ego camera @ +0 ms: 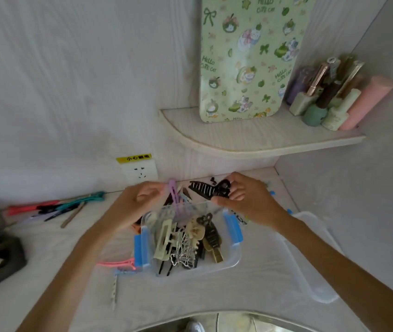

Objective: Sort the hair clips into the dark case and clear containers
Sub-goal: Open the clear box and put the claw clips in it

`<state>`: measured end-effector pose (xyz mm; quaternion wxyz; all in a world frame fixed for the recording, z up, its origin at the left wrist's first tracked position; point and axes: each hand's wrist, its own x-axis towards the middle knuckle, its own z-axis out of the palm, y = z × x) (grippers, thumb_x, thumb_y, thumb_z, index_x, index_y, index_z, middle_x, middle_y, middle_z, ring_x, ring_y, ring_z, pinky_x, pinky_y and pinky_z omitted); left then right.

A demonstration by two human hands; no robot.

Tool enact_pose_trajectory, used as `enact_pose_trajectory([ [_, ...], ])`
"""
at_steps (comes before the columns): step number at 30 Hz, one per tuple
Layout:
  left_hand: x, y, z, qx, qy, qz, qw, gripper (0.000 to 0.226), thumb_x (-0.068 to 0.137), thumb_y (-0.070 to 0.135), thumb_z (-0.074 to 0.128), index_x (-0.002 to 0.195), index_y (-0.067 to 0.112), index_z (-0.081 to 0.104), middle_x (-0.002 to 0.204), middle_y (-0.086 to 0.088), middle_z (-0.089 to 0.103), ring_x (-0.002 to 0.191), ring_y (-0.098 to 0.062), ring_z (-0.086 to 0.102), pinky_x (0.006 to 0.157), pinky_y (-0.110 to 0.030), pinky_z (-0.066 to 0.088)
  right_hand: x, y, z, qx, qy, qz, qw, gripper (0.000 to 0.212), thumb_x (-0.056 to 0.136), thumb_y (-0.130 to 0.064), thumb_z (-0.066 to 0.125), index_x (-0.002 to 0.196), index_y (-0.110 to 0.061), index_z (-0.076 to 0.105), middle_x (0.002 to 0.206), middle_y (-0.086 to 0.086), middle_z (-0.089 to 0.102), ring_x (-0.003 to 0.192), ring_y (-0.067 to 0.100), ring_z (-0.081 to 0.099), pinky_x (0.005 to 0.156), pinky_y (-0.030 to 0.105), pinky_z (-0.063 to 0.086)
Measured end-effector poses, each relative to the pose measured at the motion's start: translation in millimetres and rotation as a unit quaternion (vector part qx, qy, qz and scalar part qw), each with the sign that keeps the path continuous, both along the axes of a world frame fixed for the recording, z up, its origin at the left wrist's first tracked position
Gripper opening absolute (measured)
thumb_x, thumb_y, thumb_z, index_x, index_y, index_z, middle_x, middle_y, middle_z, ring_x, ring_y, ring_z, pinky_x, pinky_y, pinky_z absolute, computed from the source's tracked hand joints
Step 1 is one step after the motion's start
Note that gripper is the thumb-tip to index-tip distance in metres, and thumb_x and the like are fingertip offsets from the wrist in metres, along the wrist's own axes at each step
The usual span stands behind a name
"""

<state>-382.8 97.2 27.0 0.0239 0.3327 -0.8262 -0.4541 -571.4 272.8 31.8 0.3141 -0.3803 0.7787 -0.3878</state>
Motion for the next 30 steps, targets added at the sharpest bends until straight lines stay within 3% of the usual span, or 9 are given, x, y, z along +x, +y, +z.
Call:
enact_pose_trajectory([
  [5,65.2,22.4,-21.9,0.001,-0.044,0.182,0.982,0.052,0.087,0.044,0.056,0.131,0.017,0.047,0.128,0.003,0.056,0.107,-0.014,0.058,0.096,-0.033,0.042,45.7,11.2,-3.6,0.085,0.245,0.05,0.965,0.047,0.07,-0.058,0.069,0.101,-0.025,0.055,0.087,-0.007,0.067,0.078,0.011,0.063,0.069,0.03,0.053],
  [7,70.5,36.1,-29.5,0.039,-0.064,0.182,0.98,0.069,0.079,0.063,0.055,0.13,0.017,0.044,0.126,0.005,0.055,0.096,-0.011,0.062,0.084,-0.026,0.048,53.9,12.9,-11.5,0.116,0.291,0.075,0.947,0.058,0.07,-0.062,0.066,0.114,-0.026,0.051,0.096,-0.004,0.065,0.09,0.014,0.059,0.078,0.031,0.049],
  [9,71.0,52.5,-30.2,0.056,-0.082,0.175,0.979,0.065,0.085,0.054,0.055,0.135,0.017,0.036,0.115,0.007,0.055,0.084,-0.011,0.059,0.071,-0.024,0.049,55.5,18.8,-19.3,0.12,0.296,0.065,0.945,0.073,0.071,-0.064,0.062,0.13,-0.025,0.043,0.114,-0.002,0.059,0.108,0.015,0.05,0.092,0.032,0.043],
  [10,69.7,58.9,-33.6,0.063,-0.089,0.166,0.98,0.065,0.087,0.048,0.055,0.139,0.016,0.03,0.115,0.006,0.054,0.087,-0.015,0.059,0.076,-0.029,0.05,54.2,23.5,-23.4,0.117,0.304,0.044,0.944,0.077,0.074,-0.064,0.059,0.136,-0.025,0.037,0.125,-0.001,0.052,0.116,0.017,0.045,0.098,0.033,0.04],
  [13,65.5,72.7,-45.4,0.073,-0.103,0.14,0.982,0.078,0.086,0.047,0.057,0.145,0.018,0.015,0.129,-0.003,0.051,0.101,-0.024,0.062,0.085,-0.038,0.052,49.4,34.1,-30.2,0.159,0.189,-0.008,0.969,0.09,0.077,-0.064,0.052,0.146,-0.02,0.016,0.148,0.005,0.029,0.136,0.023,0.029,0.109,0.04,0.032],
  [17,65.0,75.8,-50.0,0.106,-0.05,0.194,0.974,0.066,0.085,0.018,0.062,0.139,0.018,0.025,0.083,0.01,0.049,0.079,-0.029,0.067,0.076,-0.048,0.056,49.0,35.2,-34.3,0.162,-0.041,-0.022,0.986,0.092,0.078,-0.061,0.049,0.148,-0.025,0.003,0.156,0.004,0.017,0.141,0.024,0.025,0.113,0.045,0.028],
  [23,79.3,68.4,-41.4,0.17,0.035,0.232,0.957,0.067,0.081,0.005,0.065,0.135,0.026,0.033,0.101,0.003,0.057,0.077,-0.02,0.067,0.069,-0.036,0.059,51.3,27.6,-17.5,0.064,-0.061,-0.089,0.992,0.04,0.09,-0.042,0.049,0.126,-0.026,0.045,0.122,0.007,0.05,0.107,0.019,0.051,0.094,0.043,0.049],
  [26,92.2,57.5,-27.4,0.198,0.083,0.269,0.939,0.069,0.08,0.003,0.067,0.137,0.025,0.035,0.118,-0.006,0.054,0.076,-0.018,0.067,0.054,-0.02,0.055,56.2,16.9,-1.4,0.032,-0.015,-0.074,0.997,0.034,0.091,-0.04,0.048,0.122,-0.026,0.049,0.113,0.004,0.053,0.099,0.016,0.055,0.087,0.035,0.05],
  [30,118.8,29.9,-13.1,0.198,0.119,0.312,0.922,0.072,0.079,0.001,0.068,0.139,0.023,0.035,0.124,-0.01,0.054,0.078,-0.013,0.064,0.05,-0.016,0.052,64.0,-10.8,13.8,-0.062,-0.068,-0.048,0.995,0.03,0.097,-0.034,0.037,0.124,-0.026,0.049,0.108,0.002,0.059,0.088,0.017,0.059,0.076,0.028,0.05],
])
